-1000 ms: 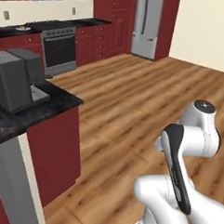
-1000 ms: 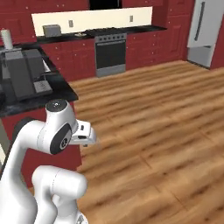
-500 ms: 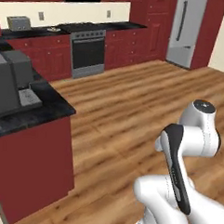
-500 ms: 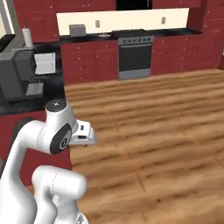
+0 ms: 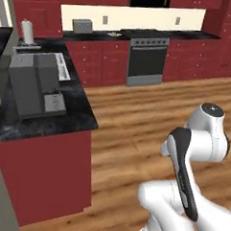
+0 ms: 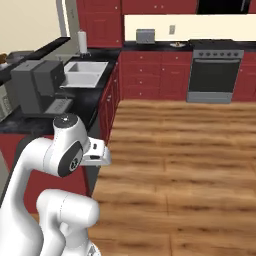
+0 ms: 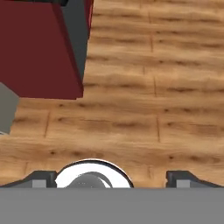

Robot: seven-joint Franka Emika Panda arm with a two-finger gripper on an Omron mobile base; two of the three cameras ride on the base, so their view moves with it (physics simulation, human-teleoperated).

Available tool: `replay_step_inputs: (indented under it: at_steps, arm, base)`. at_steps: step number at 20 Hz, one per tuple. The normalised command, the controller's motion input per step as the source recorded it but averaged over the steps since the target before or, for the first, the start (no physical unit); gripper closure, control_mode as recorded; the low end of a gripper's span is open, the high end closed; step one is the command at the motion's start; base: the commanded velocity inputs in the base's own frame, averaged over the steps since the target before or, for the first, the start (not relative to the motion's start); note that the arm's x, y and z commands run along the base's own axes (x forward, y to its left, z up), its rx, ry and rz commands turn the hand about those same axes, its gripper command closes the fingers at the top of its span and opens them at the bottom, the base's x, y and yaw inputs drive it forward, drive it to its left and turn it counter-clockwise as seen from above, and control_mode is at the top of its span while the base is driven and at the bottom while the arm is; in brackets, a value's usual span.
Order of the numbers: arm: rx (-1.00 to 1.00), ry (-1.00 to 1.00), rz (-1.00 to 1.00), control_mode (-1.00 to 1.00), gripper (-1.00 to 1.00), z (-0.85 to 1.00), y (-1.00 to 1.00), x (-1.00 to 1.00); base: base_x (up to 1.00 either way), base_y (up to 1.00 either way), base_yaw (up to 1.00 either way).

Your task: Place the cold items (pear and squash) from the fridge in one tupperware on the dining counter. Place the warm items (kebab skewer and hot dog) in the stove area in another tupperware.

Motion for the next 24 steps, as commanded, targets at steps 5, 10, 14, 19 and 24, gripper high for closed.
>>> replay_step_inputs:
  at_steps: [5, 10, 14, 19, 24]
  arm:
    - [0.0, 0.0, 0.0, 1.0, -1.0, 0.0, 0.0, 0.0]
    - [0.0, 0.0, 0.0, 1.0, -1.0, 0.0, 0.0, 0.0]
    - [0.0, 0.0, 0.0, 1.0, -1.0, 0.0, 0.0, 0.0]
    - [0.0, 0.0, 0.0, 1.0, -1.0, 0.0, 0.0, 0.0]
    - [0.0, 0.0, 0.0, 1.0, -1.0, 0.0, 0.0, 0.0]
  base:
    - [0.84, -0.68, 0.44]
    - [0.54, -1.0, -0.01]
    - [0.83, -1.0, -0.1]
    - [1.0, -1.0, -0.08]
    - [1.0, -0.8, -0.01]
